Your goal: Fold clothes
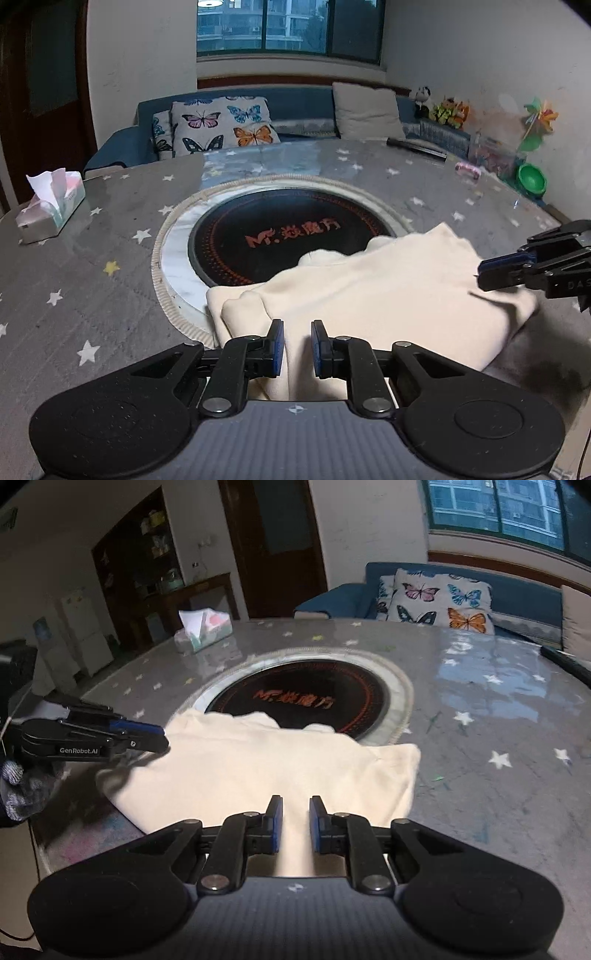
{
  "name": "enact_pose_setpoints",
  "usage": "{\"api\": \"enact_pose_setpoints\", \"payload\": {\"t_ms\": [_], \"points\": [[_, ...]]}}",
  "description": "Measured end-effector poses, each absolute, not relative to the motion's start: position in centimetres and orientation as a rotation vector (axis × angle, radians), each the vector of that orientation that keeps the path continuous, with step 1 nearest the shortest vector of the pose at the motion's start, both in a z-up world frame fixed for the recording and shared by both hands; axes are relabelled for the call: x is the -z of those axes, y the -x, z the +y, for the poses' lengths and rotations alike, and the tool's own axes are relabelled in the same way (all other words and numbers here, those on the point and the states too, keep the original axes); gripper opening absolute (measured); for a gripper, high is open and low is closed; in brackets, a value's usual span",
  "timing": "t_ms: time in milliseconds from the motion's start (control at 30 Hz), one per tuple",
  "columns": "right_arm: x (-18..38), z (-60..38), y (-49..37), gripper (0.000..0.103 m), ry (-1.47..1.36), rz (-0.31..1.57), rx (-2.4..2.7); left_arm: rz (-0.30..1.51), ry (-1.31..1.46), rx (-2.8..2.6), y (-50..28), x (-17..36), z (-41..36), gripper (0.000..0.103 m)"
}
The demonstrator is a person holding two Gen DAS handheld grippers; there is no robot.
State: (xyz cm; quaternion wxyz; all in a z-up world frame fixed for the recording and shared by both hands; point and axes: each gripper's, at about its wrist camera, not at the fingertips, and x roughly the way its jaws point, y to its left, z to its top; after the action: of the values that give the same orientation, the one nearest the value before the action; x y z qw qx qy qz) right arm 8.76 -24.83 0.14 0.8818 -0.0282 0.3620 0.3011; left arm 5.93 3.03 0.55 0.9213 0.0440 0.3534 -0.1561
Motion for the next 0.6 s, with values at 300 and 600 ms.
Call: {"api": "enact_pose_setpoints", "payload": {"t_ms": [300,600], "points": [[-0.4,-25.2,-10.3,0.009,0.081,0.741,-0.572,0.724,-0.081,0.328,-6.6,-0.7,3.3,0.018],[0.8,-25.0,-13.7,0.008,0.082,0.746,-0.541,0.743,-0.083,0.314,-8.5,-0.1,3.5,0.02]]}}
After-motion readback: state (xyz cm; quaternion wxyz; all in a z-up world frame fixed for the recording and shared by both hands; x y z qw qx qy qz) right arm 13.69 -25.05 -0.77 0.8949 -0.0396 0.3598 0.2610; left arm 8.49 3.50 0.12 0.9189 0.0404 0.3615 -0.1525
